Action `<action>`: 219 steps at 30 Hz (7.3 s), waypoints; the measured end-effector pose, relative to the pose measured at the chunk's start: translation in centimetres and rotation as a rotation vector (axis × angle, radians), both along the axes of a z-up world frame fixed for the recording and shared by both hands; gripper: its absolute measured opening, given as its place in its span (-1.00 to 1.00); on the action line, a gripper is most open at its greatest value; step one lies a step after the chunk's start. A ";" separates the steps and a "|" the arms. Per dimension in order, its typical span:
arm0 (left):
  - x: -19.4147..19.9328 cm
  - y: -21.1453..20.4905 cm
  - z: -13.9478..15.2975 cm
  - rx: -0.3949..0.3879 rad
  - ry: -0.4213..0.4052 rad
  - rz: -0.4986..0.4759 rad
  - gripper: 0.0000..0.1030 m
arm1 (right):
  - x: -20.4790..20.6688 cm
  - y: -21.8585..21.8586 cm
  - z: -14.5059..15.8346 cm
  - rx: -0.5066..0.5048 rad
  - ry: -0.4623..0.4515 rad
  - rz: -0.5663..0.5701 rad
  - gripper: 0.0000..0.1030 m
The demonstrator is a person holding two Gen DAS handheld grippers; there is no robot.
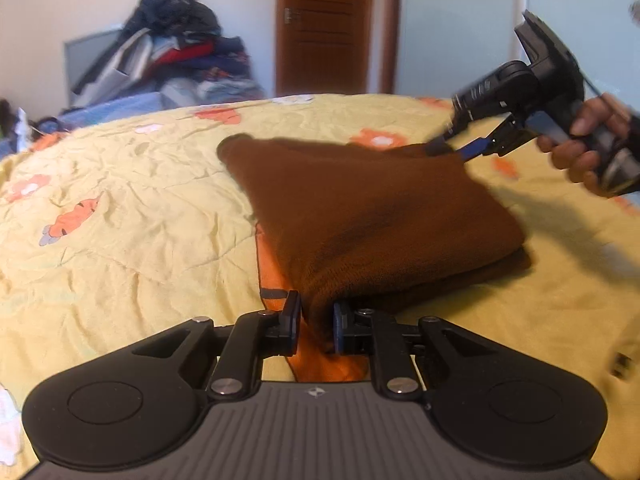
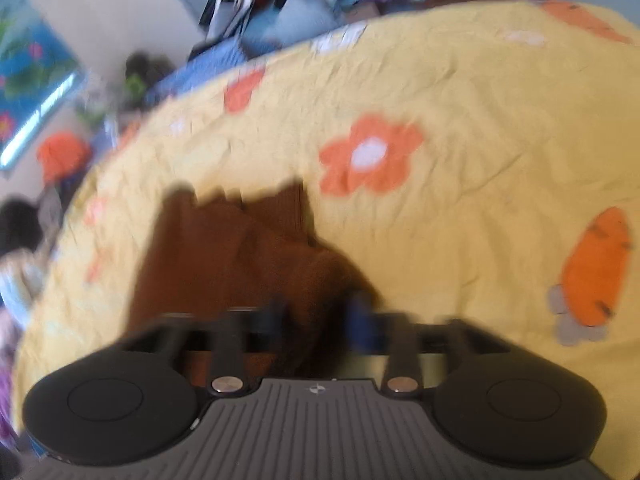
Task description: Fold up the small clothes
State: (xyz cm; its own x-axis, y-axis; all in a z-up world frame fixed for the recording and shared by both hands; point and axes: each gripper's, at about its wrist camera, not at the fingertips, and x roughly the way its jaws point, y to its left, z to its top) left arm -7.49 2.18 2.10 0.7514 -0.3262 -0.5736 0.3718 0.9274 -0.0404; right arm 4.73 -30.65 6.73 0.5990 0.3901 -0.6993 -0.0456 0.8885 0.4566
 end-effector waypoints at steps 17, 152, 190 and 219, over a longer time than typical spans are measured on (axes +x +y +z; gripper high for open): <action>6.2 -6.7 -2.1 0.053 -0.042 -0.079 0.69 | 10.0 13.6 -3.7 0.040 -0.050 0.240 0.46; 1.4 -1.2 1.4 -0.155 0.086 0.040 0.57 | -8.7 5.7 1.0 -0.069 -0.158 0.093 0.58; -3.0 -4.2 -1.7 0.112 0.254 0.333 1.00 | -18.5 12.1 -5.4 -0.475 0.013 -0.093 1.00; -2.7 -4.3 -1.9 0.110 0.212 0.324 1.00 | -18.0 12.2 -5.2 -0.475 0.045 -0.088 1.00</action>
